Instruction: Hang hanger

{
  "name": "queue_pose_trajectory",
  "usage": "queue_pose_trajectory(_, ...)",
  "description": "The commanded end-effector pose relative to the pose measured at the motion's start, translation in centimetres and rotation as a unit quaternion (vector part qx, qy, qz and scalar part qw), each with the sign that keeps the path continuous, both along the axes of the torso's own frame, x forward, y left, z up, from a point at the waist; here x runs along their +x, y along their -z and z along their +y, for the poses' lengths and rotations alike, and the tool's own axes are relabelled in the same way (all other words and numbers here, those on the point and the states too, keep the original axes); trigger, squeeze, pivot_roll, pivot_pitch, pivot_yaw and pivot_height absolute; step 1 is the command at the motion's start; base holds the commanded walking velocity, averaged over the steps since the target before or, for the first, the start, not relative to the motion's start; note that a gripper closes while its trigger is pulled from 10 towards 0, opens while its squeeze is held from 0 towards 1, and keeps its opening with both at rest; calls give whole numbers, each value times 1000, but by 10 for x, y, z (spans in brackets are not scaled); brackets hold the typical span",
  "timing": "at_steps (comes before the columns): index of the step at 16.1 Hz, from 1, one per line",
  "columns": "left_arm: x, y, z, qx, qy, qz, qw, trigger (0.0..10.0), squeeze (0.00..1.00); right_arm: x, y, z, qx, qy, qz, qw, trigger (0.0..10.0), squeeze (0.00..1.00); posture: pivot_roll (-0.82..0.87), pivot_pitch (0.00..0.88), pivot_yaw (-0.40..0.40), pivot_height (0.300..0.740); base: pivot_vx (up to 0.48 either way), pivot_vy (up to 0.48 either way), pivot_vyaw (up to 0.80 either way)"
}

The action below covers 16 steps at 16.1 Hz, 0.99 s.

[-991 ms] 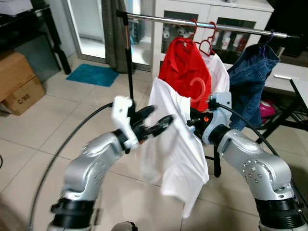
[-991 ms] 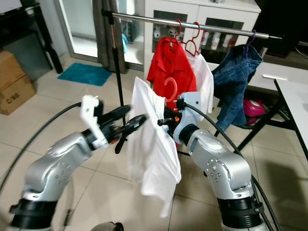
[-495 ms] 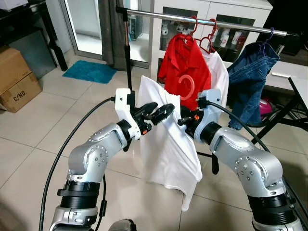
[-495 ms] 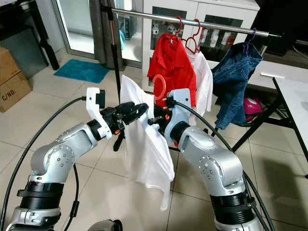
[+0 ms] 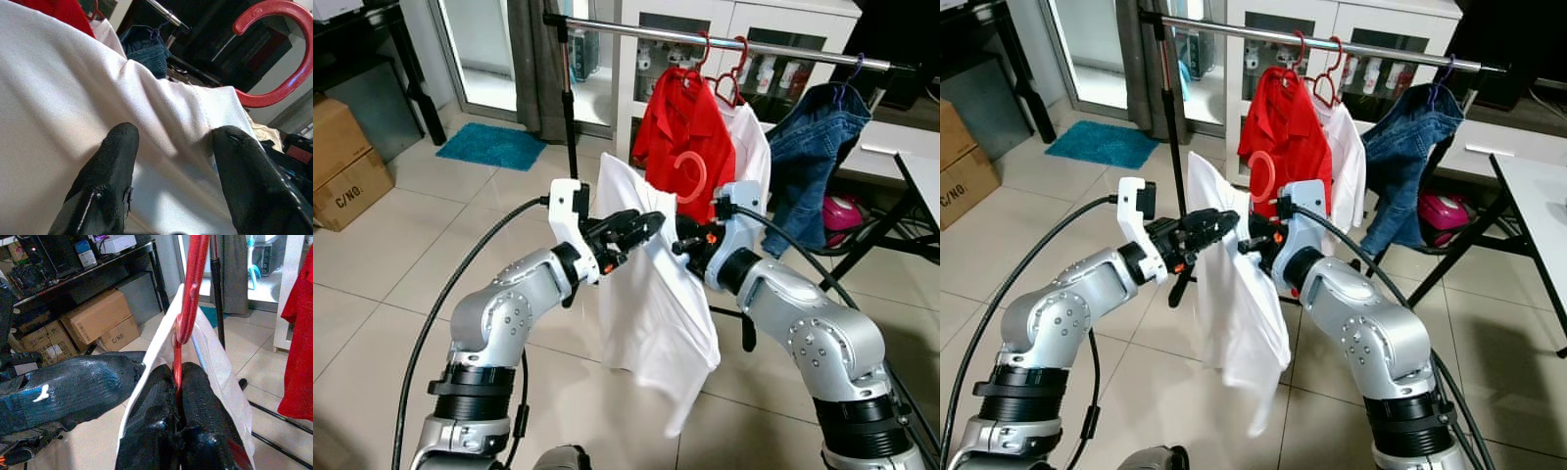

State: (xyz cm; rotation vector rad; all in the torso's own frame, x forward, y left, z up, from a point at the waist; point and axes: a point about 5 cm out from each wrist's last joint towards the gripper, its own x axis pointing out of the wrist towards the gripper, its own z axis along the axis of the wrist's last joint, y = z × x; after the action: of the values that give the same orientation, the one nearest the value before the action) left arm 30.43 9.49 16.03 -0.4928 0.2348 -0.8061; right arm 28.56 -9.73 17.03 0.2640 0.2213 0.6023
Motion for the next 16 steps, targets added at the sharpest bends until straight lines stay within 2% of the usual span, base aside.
queue_pose_trajectory(1,-1,-5,-4,3,17,-9,1000,0,0,-1,-10,-3,4,5,-20,1000,10000,0,-9,0,-5,740,0,0,0)
queue_pose_trajectory(5,-4,-3,-5,14,32,-17,999,0,0,-2,-8,-4,3,8,-17,1000,10000,0,-10,0,-4,740,0,0,0)
queue_pose_trajectory(10,-2,-6,-3,18,27,-30,999,0,0,0,-8,-6,0,12,-18,1000,10000,0,-13,0,-4,740,0,0,0)
queue_pose_trajectory(16,1,-10,2,-13,18,-37,999,0,0,1,-9,-6,-1,12,-22,1000,10000,0,-13,0,-5,740,0,0,0)
